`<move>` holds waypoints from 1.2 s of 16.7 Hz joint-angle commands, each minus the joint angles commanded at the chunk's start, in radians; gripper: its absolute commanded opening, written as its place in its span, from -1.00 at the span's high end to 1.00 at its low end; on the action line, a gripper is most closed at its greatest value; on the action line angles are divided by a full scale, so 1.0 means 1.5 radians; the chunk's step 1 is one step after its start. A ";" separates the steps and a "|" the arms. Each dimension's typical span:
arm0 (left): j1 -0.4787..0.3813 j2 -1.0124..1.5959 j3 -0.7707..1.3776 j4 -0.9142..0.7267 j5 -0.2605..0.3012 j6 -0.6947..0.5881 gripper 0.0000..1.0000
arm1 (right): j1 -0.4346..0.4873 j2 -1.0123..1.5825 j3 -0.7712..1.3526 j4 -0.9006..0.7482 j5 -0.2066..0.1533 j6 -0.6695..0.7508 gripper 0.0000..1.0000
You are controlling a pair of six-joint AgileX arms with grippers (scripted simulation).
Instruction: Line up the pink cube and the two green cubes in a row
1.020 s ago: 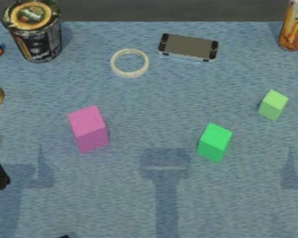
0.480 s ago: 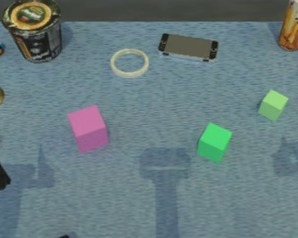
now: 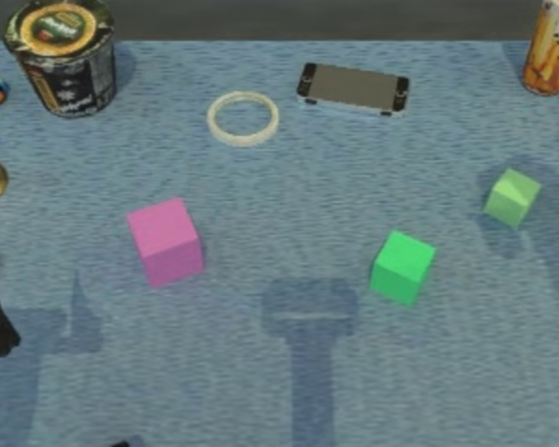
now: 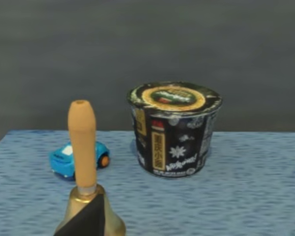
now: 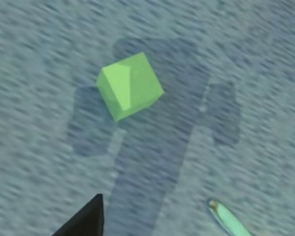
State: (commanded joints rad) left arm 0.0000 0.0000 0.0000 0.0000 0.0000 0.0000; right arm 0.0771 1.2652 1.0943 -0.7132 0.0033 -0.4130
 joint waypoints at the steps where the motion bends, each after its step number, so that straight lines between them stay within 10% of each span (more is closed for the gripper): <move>1: 0.000 0.000 0.000 0.000 0.000 0.000 -1.00 | 0.004 0.081 0.062 -0.042 0.001 -0.023 -1.00; 11: 0.000 0.000 0.000 0.000 0.000 0.000 -1.00 | 0.037 0.651 0.561 -0.344 0.002 -0.202 -1.00; 20: 0.000 0.000 0.000 0.000 0.000 0.000 -1.00 | 0.037 0.714 0.634 -0.377 0.001 -0.226 -1.00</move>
State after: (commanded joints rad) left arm 0.0000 0.0000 0.0000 0.0000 0.0000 0.0000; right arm 0.1324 2.3355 2.0449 -1.2784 0.0047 -0.7525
